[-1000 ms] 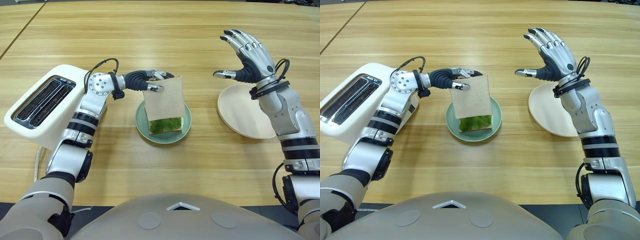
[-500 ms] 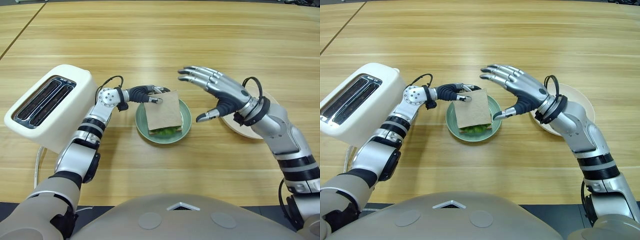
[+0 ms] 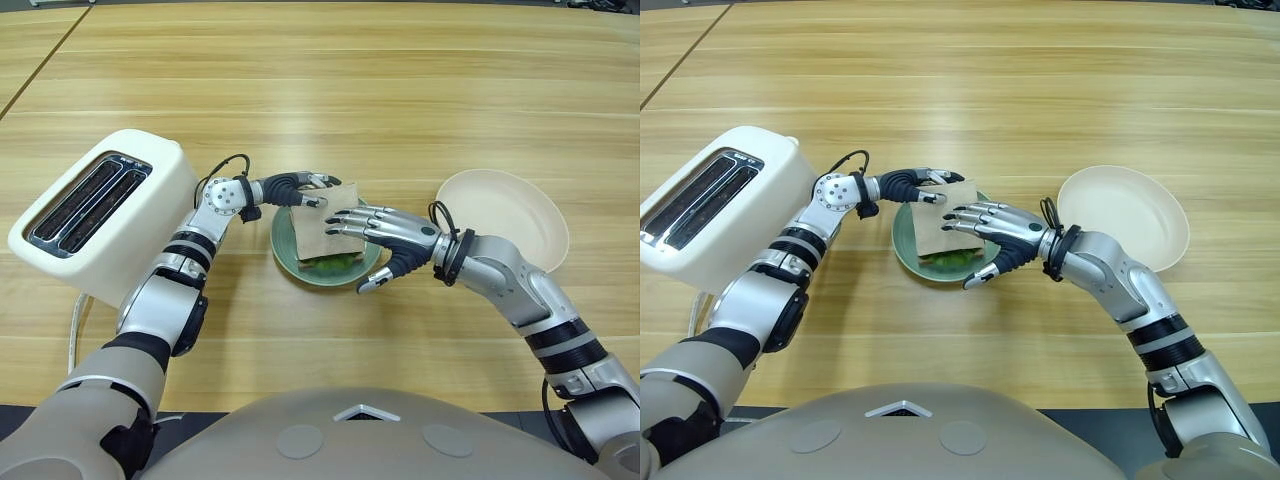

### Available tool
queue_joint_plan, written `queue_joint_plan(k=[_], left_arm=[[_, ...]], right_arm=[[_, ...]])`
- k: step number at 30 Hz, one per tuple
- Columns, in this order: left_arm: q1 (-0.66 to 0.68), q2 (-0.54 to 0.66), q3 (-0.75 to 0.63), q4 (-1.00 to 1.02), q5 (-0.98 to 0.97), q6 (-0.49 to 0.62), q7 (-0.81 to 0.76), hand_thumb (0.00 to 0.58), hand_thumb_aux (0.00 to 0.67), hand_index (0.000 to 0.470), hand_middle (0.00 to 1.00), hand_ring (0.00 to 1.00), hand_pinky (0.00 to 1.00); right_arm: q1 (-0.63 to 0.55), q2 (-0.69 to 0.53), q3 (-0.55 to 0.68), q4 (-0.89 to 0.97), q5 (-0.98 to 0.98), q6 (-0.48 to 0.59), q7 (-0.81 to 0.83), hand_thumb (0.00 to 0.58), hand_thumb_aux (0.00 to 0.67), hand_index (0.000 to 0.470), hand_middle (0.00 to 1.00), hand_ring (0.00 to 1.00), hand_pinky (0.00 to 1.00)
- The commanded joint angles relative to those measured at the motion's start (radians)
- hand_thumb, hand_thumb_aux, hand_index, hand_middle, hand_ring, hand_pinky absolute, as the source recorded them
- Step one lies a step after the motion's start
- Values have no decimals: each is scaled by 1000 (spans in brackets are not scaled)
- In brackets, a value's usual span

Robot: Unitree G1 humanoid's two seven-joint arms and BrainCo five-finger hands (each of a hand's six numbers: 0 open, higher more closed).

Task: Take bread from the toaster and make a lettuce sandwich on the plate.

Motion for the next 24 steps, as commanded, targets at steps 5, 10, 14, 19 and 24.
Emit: queue_joint_plan(k=[5,10,14,19,24], left_arm=[[-2,-6,-10,35,37,-1,6,580,670,470,0,0,0],[-12,-8,-11,51,56,0,57,580,670,470,0,0,0],[-40,-2,5,60,87,9,167,0,0,0,0,0,0],[-115,20,64,66,115,14,421,0,0,0,0,0,0],[-130,42,112,-26,125,-46,579,0,0,0,0,0,0]], right_arm=[[-7,9,74,91,-80,12,34,0,0,0,0,0,0],[5,-4,113,106,-82,31,85,0,0,0,0,0,0],[5,-16,147,118,-98,37,115,0,0,0,0,0,0],[-5,-18,182,142,-105,39,123,0,0,0,0,0,0],[-18,-12,190,167,-104,36,108,0,0,0,0,0,0]])
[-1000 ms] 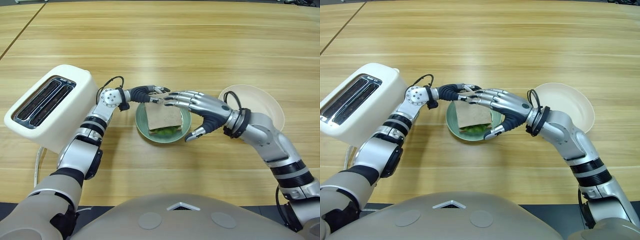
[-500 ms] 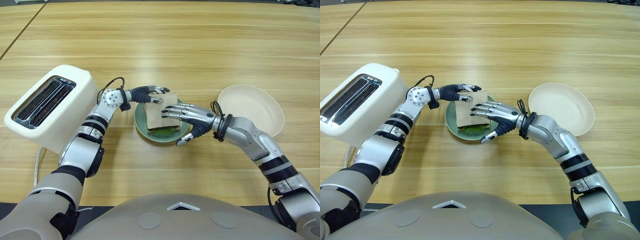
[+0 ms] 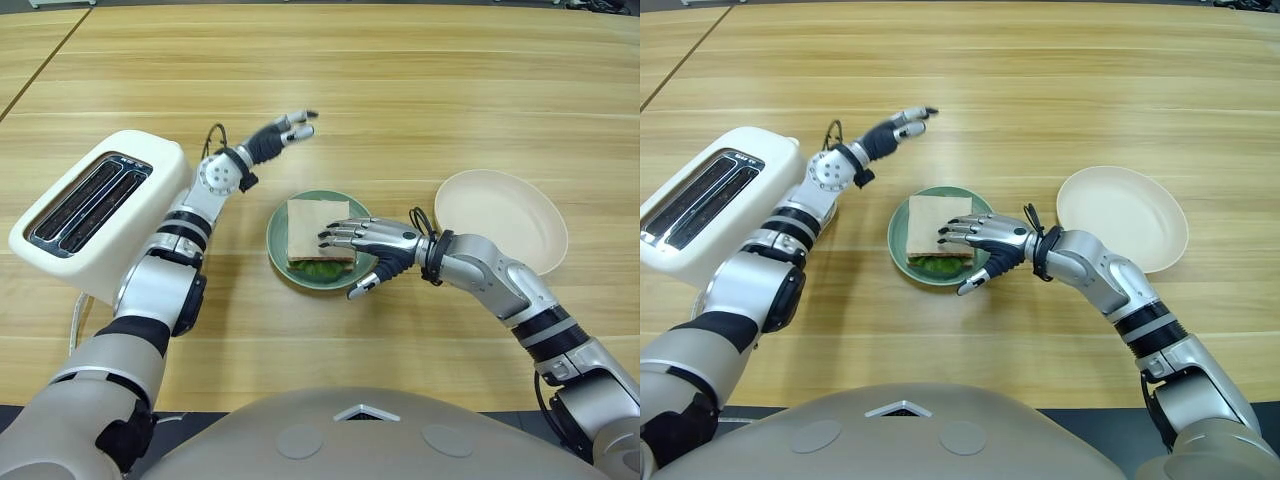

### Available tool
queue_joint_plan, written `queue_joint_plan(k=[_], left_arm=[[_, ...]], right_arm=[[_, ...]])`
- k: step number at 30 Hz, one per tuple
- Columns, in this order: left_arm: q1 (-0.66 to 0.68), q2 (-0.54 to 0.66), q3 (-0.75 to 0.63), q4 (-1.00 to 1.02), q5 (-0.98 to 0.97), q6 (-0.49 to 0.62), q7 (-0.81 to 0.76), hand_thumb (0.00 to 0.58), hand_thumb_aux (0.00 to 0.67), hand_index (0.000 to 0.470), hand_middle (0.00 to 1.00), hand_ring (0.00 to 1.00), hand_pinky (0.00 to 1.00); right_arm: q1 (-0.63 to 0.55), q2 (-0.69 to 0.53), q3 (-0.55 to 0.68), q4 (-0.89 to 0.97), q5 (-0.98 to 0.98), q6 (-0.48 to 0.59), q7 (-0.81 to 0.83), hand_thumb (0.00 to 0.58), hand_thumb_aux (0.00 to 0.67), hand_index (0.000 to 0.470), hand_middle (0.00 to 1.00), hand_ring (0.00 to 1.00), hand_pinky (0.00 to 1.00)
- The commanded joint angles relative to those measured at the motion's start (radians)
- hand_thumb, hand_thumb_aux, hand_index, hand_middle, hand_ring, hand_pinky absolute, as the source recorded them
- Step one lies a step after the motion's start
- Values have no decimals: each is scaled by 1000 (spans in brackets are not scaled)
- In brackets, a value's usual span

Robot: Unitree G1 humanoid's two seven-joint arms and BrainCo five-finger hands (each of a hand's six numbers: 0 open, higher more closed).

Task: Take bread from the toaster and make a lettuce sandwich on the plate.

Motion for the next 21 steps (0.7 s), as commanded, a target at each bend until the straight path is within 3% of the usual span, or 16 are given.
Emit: queue_joint_plan(k=[1,6,11,12,13,14,15,16,17,18,19,21], left_arm=[[6,20,22,-85,6,-33,68,0,0,0,0,0,0],[179,70,31,-385,-59,-32,-27,0,0,0,0,0,0],[421,156,76,-780,-247,71,-195,0,0,0,0,0,0],[450,169,81,-823,-270,84,-216,53,32,22,0,0,0],[478,183,86,-860,-294,96,-241,216,139,98,0,0,0],[503,193,90,-892,-323,110,-268,403,300,210,0,0,0],[532,205,92,-927,-373,124,-310,443,344,241,0,0,0],[569,220,90,-969,-443,136,-371,474,384,269,4,4,4],[603,232,90,-1008,-507,143,-425,580,670,470,1000,1000,1000],[644,253,85,-1052,-568,147,-486,580,670,470,1000,1000,1000],[683,274,79,-1092,-609,147,-539,580,670,470,1000,1000,1000],[764,322,65,-1165,-667,164,-636,580,670,470,1000,1000,1000]], right_arm=[[44,-15,64,79,-61,12,61,0,0,0,0,0,0],[-2,40,-29,38,-23,-43,-122,0,0,0,0,0,0],[-22,76,-200,-96,85,-84,-260,0,0,0,0,0,0],[-9,79,-221,-116,108,-81,-265,0,0,0,0,0,0],[4,84,-237,-133,136,-80,-266,0,0,0,0,0,0],[16,87,-245,-145,166,-76,-259,0,0,0,0,0,0],[28,92,-252,-153,198,-72,-252,156,97,68,0,0,0],[43,95,-251,-157,246,-65,-232,438,339,238,1000,1000,1000],[63,94,-248,-162,287,-61,-212,472,381,267,1000,1000,1000],[90,88,-242,-173,337,-58,-184,545,504,354,1000,1000,1000],[117,78,-234,-186,384,-56,-153,580,670,470,1000,1000,1000],[181,47,-219,-228,478,-40,-77,580,670,470,1000,1000,1000]])
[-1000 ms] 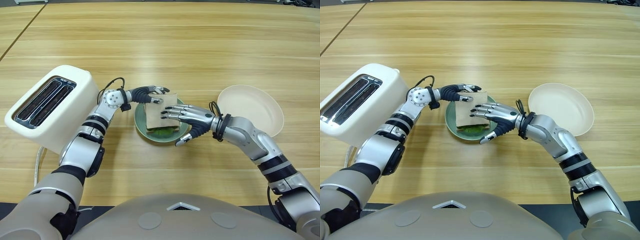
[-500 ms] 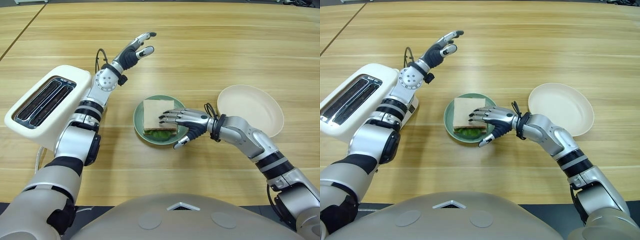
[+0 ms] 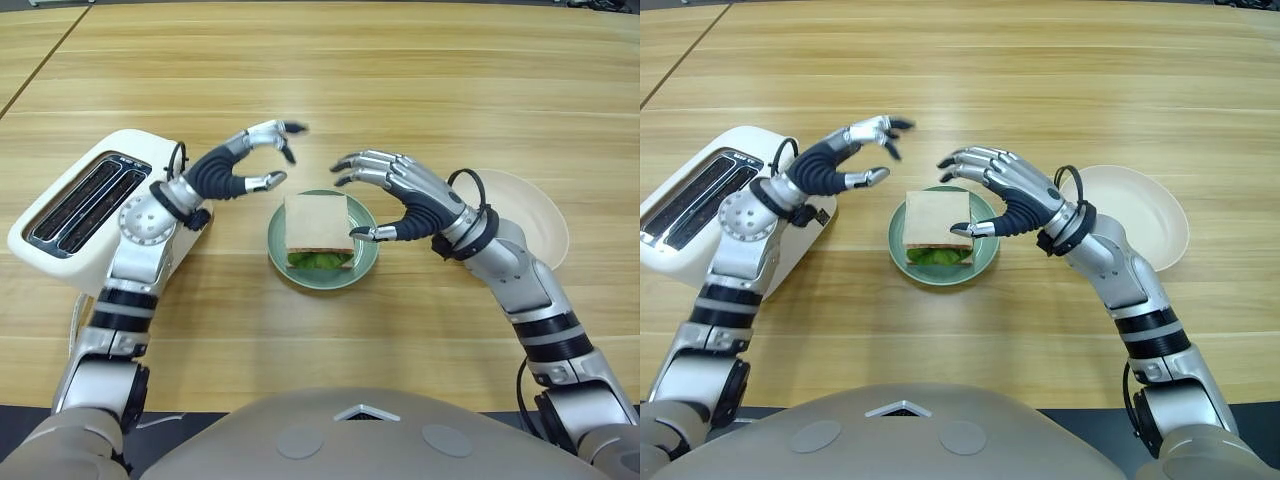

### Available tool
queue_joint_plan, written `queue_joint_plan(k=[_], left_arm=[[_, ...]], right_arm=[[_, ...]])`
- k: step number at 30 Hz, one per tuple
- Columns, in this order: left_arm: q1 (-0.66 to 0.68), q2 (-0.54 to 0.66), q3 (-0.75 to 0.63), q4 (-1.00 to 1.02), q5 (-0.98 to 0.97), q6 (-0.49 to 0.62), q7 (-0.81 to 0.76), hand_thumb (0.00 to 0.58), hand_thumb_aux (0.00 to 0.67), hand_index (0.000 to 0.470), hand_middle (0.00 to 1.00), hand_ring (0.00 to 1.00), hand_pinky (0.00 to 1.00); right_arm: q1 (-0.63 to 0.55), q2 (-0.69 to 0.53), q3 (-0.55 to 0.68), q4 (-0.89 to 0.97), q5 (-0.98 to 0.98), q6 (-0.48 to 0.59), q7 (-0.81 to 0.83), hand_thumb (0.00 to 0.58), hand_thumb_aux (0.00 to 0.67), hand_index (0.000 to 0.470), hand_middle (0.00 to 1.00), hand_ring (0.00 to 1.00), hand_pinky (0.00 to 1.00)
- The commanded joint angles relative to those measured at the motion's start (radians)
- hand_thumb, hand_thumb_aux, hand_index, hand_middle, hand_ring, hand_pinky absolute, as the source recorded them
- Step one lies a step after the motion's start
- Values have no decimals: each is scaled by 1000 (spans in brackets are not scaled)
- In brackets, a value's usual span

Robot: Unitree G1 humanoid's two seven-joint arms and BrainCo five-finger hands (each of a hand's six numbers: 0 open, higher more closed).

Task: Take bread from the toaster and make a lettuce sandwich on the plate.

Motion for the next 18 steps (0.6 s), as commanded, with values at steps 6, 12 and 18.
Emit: queue_joint_plan(k=[6,12,18], left_arm=[[306,225,-163,-111,63,60,-360,580,670,470,1000,1000,1000],[336,209,-236,-43,187,104,-367,580,670,470,1000,1000,1000],[270,111,-275,32,308,135,-269,580,670,470,1000,1000,1000]], right_arm=[[258,-144,110,-128,301,148,352,580,670,470,1000,1000,1000],[275,-119,199,-87,242,238,448,580,670,470,1000,1000,1000],[220,-60,256,63,61,281,429,580,670,470,1000,1000,1000]])
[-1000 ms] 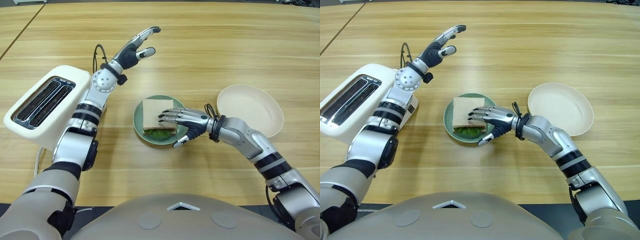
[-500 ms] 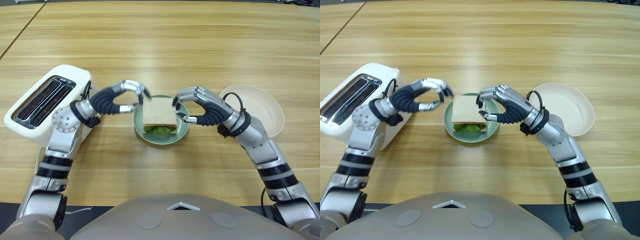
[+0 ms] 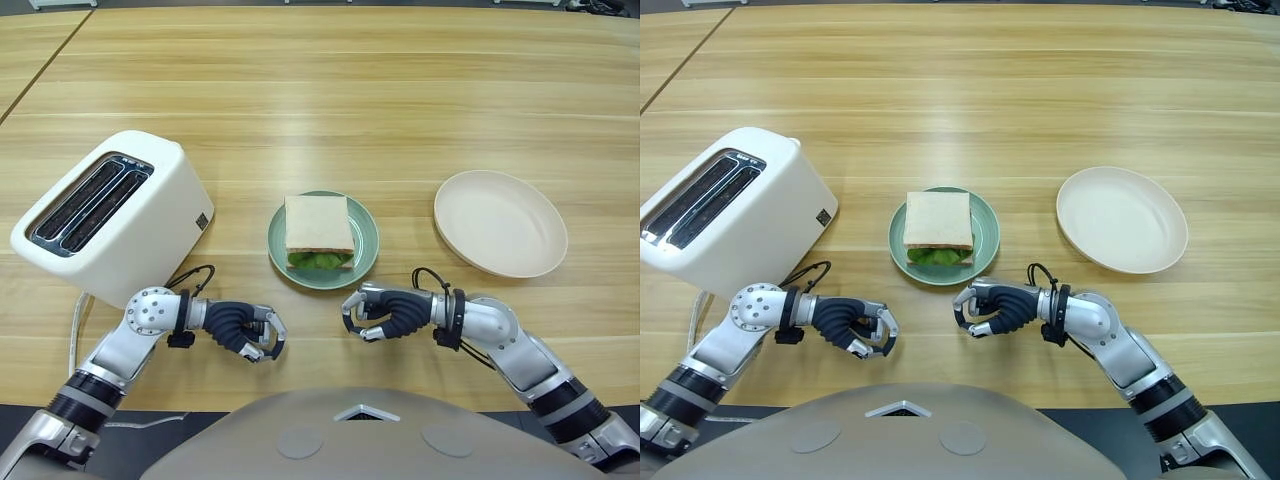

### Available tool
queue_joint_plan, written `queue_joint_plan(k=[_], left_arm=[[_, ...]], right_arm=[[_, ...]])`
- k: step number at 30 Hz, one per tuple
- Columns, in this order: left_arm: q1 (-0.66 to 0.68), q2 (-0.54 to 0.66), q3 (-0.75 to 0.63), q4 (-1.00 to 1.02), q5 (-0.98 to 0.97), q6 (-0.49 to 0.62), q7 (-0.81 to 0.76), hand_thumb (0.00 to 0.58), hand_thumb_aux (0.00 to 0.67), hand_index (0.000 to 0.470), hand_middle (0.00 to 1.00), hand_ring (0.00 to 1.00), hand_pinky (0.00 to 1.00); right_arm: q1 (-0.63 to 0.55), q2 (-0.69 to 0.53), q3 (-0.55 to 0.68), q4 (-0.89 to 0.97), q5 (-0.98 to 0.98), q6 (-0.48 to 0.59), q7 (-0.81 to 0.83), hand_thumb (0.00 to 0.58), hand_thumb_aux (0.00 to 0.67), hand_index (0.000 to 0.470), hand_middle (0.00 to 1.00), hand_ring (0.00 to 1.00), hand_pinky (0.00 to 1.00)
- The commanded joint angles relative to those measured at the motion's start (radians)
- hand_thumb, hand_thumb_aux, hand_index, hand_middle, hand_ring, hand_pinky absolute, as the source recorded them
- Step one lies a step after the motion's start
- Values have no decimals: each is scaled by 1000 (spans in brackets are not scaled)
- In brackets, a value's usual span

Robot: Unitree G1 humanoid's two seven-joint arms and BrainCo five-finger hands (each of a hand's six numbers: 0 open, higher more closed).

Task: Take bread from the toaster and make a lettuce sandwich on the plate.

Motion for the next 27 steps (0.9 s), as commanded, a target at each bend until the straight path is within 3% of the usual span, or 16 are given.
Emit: queue_joint_plan(k=[1,12,22,23,24,25,26,27], left_arm=[[-57,-63,-26,83,120,15,94,580,670,470,1000,1000,1000],[-254,-197,-67,381,368,-17,383,580,670,470,1000,1000,1000],[-507,-369,-113,868,504,-29,663,580,670,470,1000,1000,1000],[-510,-375,-107,885,491,-41,669,580,670,470,957,957,957],[-508,-373,-101,887,478,-56,672,542,499,350,0,0,0],[-493,-359,-84,855,443,-88,652,0,0,0,0,0,0],[-472,-340,-58,801,396,-111,627,0,0,0,0,0,0],[-441,-317,-26,718,333,-128,593,0,0,0,0,0,0]], right_arm=[[-45,57,41,88,-115,4,-33,580,670,470,1000,1000,1000],[-282,237,88,424,-320,-73,-238,580,670,470,1000,1000,1000],[-587,403,97,919,-388,-147,-451,580,670,470,1000,1000,1000],[-590,407,92,929,-378,-166,-458,580,670,470,757,757,757],[-587,406,88,928,-368,-187,-462,579,649,455,212,212,212],[-566,394,73,894,-345,-209,-459,466,373,262,0,0,0],[-536,378,52,841,-310,-223,-446,0,0,0,0,0,0],[-494,355,25,756,-263,-227,-423,0,0,0,0,0,0]])
